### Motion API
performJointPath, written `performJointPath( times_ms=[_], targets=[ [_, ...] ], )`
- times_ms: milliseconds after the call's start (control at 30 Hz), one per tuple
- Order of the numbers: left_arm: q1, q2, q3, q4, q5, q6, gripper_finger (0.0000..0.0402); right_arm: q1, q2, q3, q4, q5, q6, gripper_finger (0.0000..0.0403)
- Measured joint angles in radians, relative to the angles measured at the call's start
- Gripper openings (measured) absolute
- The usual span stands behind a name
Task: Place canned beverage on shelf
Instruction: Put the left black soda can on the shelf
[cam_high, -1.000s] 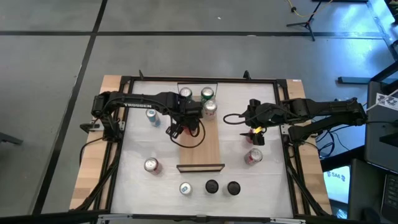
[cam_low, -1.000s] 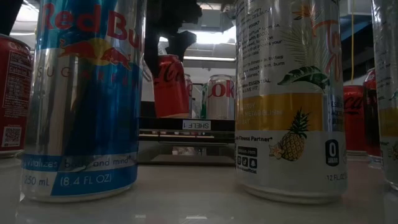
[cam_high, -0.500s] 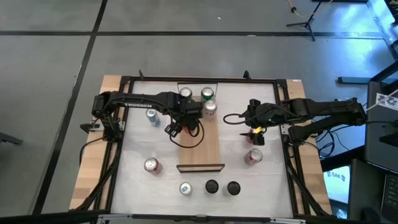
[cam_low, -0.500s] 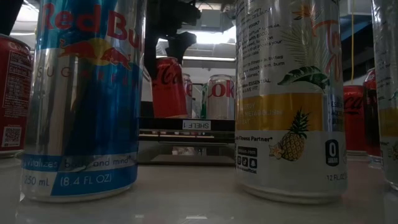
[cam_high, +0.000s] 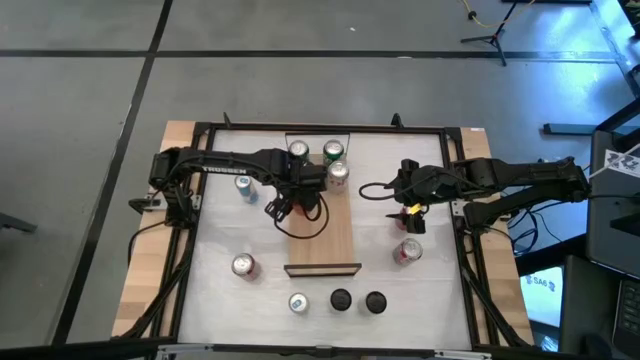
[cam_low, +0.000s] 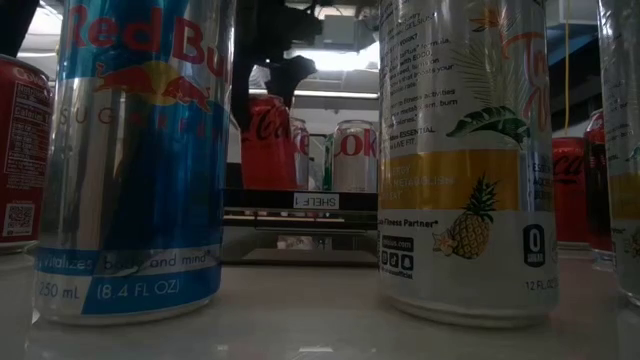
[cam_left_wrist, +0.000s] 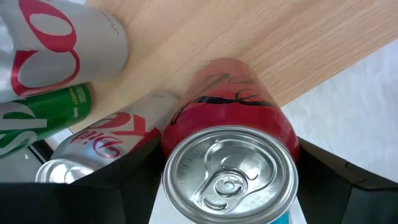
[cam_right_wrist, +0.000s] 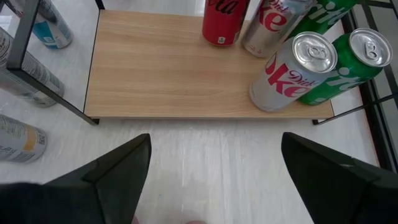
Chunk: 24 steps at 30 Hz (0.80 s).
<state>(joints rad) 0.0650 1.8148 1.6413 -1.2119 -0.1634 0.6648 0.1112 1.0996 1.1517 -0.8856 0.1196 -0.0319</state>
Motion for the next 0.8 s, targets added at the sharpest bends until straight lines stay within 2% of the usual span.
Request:
performJointPath(
  times_ms=[533, 800],
  targets=[
    [0.000, 0.013, 0.001, 0.029, 0.005, -0.005, 0.0324, 0.000, 0.000, 0.000, -0.002, 0.000, 0.000, 0.0356],
    [0.000, 0.015, 0.001, 0.031, 0.004, -0.007, 0.0324, 0.000, 0.000, 0.000, -0.003, 0.000, 0.000, 0.0356]
  ],
)
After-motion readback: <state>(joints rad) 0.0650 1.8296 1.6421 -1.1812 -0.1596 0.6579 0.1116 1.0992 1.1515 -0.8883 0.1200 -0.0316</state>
